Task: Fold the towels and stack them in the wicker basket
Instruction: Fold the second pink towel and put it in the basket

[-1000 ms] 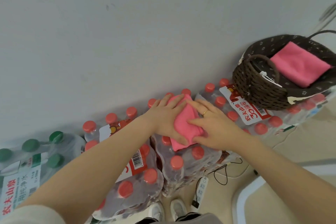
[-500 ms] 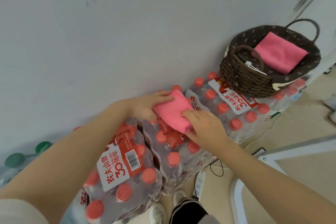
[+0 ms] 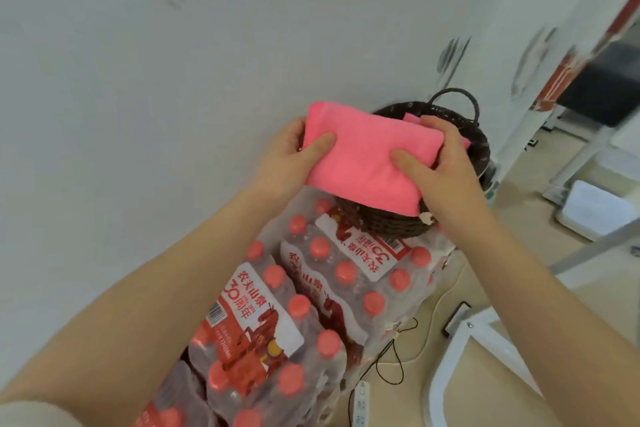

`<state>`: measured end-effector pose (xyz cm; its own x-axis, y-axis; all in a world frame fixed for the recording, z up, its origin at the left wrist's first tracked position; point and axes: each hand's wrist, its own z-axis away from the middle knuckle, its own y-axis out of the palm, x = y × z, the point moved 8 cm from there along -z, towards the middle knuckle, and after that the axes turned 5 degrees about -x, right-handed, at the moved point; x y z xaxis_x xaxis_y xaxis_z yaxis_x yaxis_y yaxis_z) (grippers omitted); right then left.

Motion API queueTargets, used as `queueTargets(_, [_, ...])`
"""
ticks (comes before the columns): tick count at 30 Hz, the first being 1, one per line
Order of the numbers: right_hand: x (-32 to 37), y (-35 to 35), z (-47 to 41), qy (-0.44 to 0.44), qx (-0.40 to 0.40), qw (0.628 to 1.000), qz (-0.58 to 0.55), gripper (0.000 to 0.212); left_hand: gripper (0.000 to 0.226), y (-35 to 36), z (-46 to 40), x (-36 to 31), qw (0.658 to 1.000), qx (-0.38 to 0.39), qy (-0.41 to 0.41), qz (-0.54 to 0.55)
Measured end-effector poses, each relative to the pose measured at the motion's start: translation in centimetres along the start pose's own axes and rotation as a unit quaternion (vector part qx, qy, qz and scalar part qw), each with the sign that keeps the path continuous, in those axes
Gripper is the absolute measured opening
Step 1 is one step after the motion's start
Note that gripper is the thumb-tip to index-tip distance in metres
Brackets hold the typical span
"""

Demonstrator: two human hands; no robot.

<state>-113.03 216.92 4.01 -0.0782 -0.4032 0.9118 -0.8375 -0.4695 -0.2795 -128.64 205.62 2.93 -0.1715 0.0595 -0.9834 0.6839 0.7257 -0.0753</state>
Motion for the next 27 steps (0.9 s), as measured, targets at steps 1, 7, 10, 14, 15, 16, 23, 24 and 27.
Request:
queueTargets(1, [-0.1, -1.1, -1.4, 0.003, -0.007, 1.0, 0.015, 0.06, 0.022, 1.3, -1.3, -0.6, 1.0, 0.004, 0.006, -0.012])
queueTargets(7, [-4.8, -4.8, -9.2, 0.049, 0.047, 0.963, 0.259, 0.051, 0.04, 9.1, -10.4, 0.8, 0.964, 0.087, 0.008, -0.253])
queueTargets(10, [-7.9, -4.5, -11.5, 0.067, 0.115, 0.921, 0.367, 0.041, 0.039, 12.7, -13.5, 4.1, 0.914, 0.138, -0.021, -0.381])
queueTargets(14, [-12.1, -4.3, -13.7, 0.047, 0.143, 0.826, 0.543, 0.043, 0.038, 16.2, -15.8, 7.7, 0.868, 0.185, -0.042, -0.46])
queueTargets(15, [-12.9, -4.4, -14.2, 0.039, 0.137, 0.806, 0.574, 0.041, 0.039, 16.8, -16.2, 8.3, 0.858, 0.196, -0.042, -0.473])
queueTargets(16, [-13.3, -4.4, -14.5, 0.032, 0.13, 0.793, 0.594, 0.04, 0.04, 17.3, -16.6, 8.9, 0.848, 0.207, -0.043, -0.486])
queueTargets(23, [-13.1, -4.1, -15.8, -0.041, 0.047, 0.763, 0.644, 0.021, 0.041, 19.0, -18.1, 9.1, 0.721, 0.187, 0.042, -0.666])
queueTargets(24, [-12.0, -3.6, -15.7, -0.099, 0.028, 0.761, 0.64, 0.012, 0.038, 19.5, -18.0, 8.7, 0.687, 0.18, 0.085, -0.699])
queueTargets(27, [-12.8, -0.5, -13.9, -0.159, 0.187, 0.777, 0.579, 0.021, 0.027, 20.7, -17.5, 7.3, 0.622, 0.168, 0.21, -0.736])
